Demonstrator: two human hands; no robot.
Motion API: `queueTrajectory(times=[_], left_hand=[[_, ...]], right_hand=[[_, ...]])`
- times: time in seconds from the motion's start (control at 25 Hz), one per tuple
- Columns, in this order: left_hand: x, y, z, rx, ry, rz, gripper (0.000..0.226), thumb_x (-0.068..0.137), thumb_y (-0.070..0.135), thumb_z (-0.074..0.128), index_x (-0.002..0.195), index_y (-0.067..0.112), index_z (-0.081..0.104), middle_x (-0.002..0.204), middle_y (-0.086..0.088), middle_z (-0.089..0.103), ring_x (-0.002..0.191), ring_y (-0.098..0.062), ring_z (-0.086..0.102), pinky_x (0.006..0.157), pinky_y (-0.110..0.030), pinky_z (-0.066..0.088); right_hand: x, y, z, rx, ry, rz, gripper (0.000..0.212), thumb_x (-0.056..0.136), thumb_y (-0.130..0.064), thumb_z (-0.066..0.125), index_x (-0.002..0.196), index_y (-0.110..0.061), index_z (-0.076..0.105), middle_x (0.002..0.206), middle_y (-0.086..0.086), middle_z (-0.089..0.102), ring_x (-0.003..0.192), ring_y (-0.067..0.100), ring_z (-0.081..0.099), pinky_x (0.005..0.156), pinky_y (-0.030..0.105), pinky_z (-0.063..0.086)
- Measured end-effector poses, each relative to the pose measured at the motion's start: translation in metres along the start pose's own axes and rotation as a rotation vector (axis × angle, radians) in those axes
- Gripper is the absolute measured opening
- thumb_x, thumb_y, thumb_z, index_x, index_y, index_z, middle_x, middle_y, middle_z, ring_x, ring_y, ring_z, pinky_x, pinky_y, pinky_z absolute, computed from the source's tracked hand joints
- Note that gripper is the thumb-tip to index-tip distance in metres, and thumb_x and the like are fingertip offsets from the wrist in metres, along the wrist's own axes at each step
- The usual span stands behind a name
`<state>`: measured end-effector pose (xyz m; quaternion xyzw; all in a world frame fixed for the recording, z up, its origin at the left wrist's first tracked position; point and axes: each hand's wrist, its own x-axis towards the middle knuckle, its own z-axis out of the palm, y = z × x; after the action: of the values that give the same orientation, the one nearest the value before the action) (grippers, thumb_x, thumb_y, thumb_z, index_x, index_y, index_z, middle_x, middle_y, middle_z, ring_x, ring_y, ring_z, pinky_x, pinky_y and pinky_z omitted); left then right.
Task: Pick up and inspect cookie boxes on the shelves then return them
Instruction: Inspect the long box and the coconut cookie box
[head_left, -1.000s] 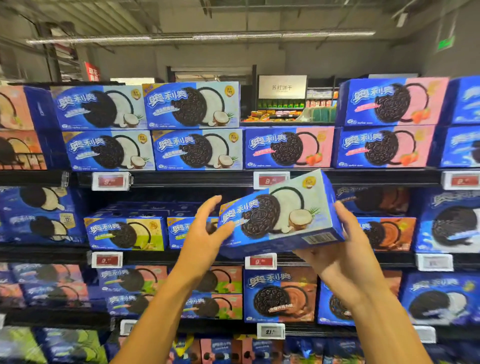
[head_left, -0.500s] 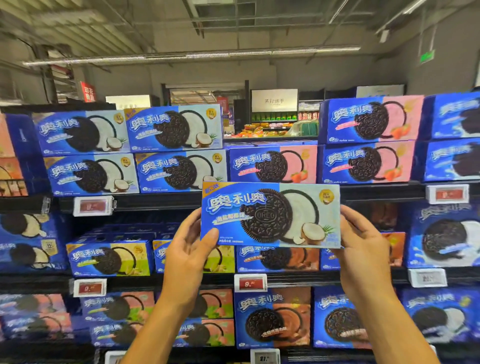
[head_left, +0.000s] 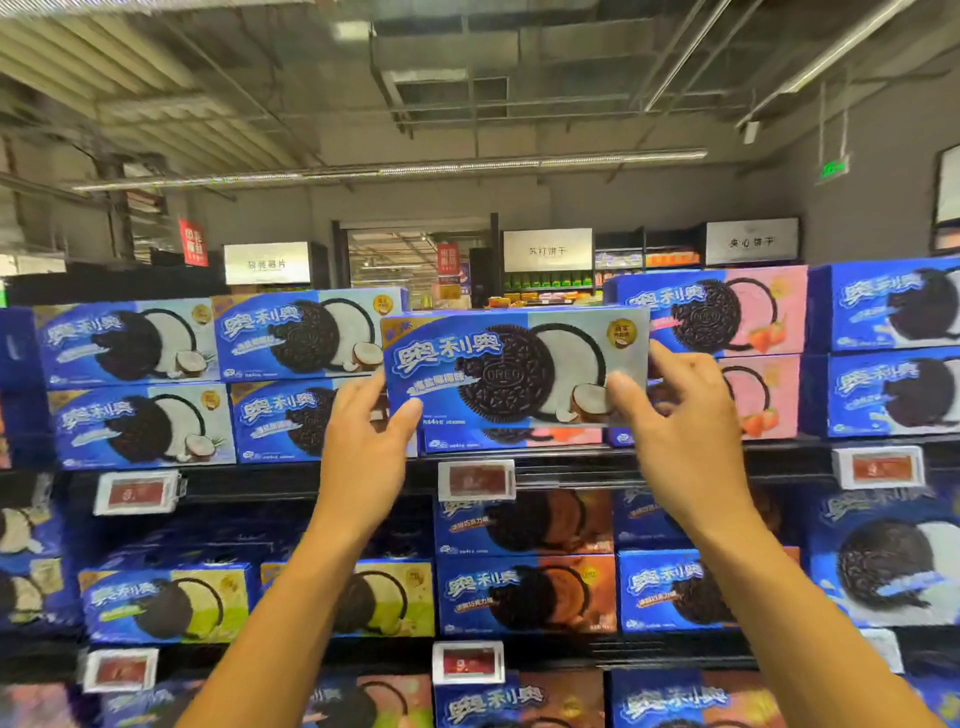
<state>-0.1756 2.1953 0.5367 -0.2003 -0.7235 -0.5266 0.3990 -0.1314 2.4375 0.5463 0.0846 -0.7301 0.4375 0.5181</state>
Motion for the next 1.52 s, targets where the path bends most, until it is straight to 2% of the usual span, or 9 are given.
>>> queueTrajectory(times=[0.12, 0.24, 0.4, 0.68, 0.88, 1.08, 1.28, 1.44, 1.52], left_hand=[[0.035, 0.011, 0.019, 0.116, 0.100, 0.040, 0.040, 0.093, 0.008, 0.062, 0.132, 0.012, 0.057, 0.117, -0.003, 0.057, 0.117, -0.028, 0.055, 0.101, -0.039, 0.043], [0.056, 0.013, 0.032, 0.271, 0.113, 0.053, 0.049, 0.093, 0.020, 0.065, 0.139, 0.013, 0.050, 0.126, -0.008, 0.060, 0.119, -0.027, 0.054, 0.099, -0.042, 0.044], [0.067, 0.006, 0.039, 0.569, 0.152, 0.099, 0.035, 0.089, 0.028, 0.069, 0.116, 0.009, 0.058, 0.110, -0.011, 0.058, 0.107, -0.032, 0.051, 0.087, -0.040, 0.039], [0.083, -0.004, 0.039, 0.647, 0.099, 0.066, 0.031, 0.090, 0.029, 0.068, 0.112, 0.011, 0.056, 0.107, -0.009, 0.054, 0.107, -0.031, 0.049, 0.079, -0.033, 0.034], [0.085, -0.006, 0.042, 0.667, 0.115, 0.082, 0.035, 0.089, 0.029, 0.069, 0.114, 0.011, 0.053, 0.109, -0.009, 0.054, 0.107, -0.032, 0.050, 0.079, -0.034, 0.036], [0.090, -0.008, 0.046, 0.707, 0.084, 0.111, 0.068, 0.091, 0.029, 0.067, 0.148, 0.009, 0.033, 0.135, -0.012, 0.046, 0.123, -0.030, 0.043, 0.096, -0.044, 0.041], [0.092, -0.013, 0.050, 0.748, 0.085, 0.113, 0.070, 0.092, 0.032, 0.066, 0.149, 0.012, 0.031, 0.138, -0.012, 0.044, 0.127, -0.032, 0.039, 0.099, -0.045, 0.040], [0.088, -0.010, 0.055, 0.713, 0.064, 0.110, 0.077, 0.088, 0.034, 0.070, 0.151, 0.017, 0.029, 0.135, -0.009, 0.045, 0.127, -0.030, 0.040, 0.101, -0.046, 0.040], [0.087, -0.008, 0.054, 0.656, 0.046, 0.100, 0.076, 0.088, 0.035, 0.070, 0.151, 0.018, 0.031, 0.133, -0.007, 0.047, 0.126, -0.028, 0.042, 0.102, -0.047, 0.042]], right_hand=[[0.039, 0.002, 0.010, -0.105, -0.009, -0.034, 0.027, 0.092, -0.021, 0.067, 0.118, -0.019, 0.069, 0.099, 0.003, 0.049, 0.090, 0.022, 0.057, 0.081, 0.036, 0.046], [0.069, 0.013, 0.012, -0.186, -0.012, -0.072, 0.022, 0.092, -0.027, 0.067, 0.112, -0.019, 0.068, 0.094, 0.003, 0.050, 0.089, 0.025, 0.054, 0.073, 0.032, 0.034], [0.086, 0.028, 0.017, -0.332, -0.044, -0.140, 0.025, 0.092, -0.035, 0.067, 0.107, -0.015, 0.067, 0.091, 0.005, 0.054, 0.086, 0.030, 0.054, 0.067, 0.033, 0.025], [0.101, 0.040, 0.031, -0.456, -0.149, -0.197, 0.029, 0.091, -0.046, 0.067, 0.098, -0.017, 0.065, 0.093, 0.009, 0.071, 0.089, 0.037, 0.063, 0.065, 0.034, 0.031], [0.108, 0.044, 0.037, -0.568, -0.187, -0.230, 0.043, 0.094, -0.048, 0.061, 0.115, -0.011, 0.056, 0.097, 0.014, 0.071, 0.092, 0.042, 0.064, 0.071, 0.043, 0.044], [0.111, 0.045, 0.042, -0.596, -0.177, -0.262, 0.043, 0.096, -0.045, 0.059, 0.118, -0.008, 0.054, 0.096, 0.020, 0.071, 0.088, 0.045, 0.064, 0.064, 0.041, 0.036], [0.115, 0.049, 0.049, -0.519, -0.197, -0.221, 0.039, 0.096, -0.040, 0.061, 0.116, -0.007, 0.055, 0.099, 0.021, 0.070, 0.091, 0.045, 0.063, 0.066, 0.041, 0.036], [0.119, 0.050, 0.054, -0.450, -0.233, -0.143, 0.037, 0.094, -0.037, 0.063, 0.115, -0.008, 0.055, 0.104, 0.021, 0.069, 0.096, 0.046, 0.062, 0.071, 0.044, 0.045], [0.118, 0.050, 0.054, -0.421, -0.229, -0.133, 0.043, 0.094, -0.038, 0.062, 0.123, -0.009, 0.051, 0.103, 0.022, 0.069, 0.096, 0.045, 0.062, 0.070, 0.044, 0.044]])
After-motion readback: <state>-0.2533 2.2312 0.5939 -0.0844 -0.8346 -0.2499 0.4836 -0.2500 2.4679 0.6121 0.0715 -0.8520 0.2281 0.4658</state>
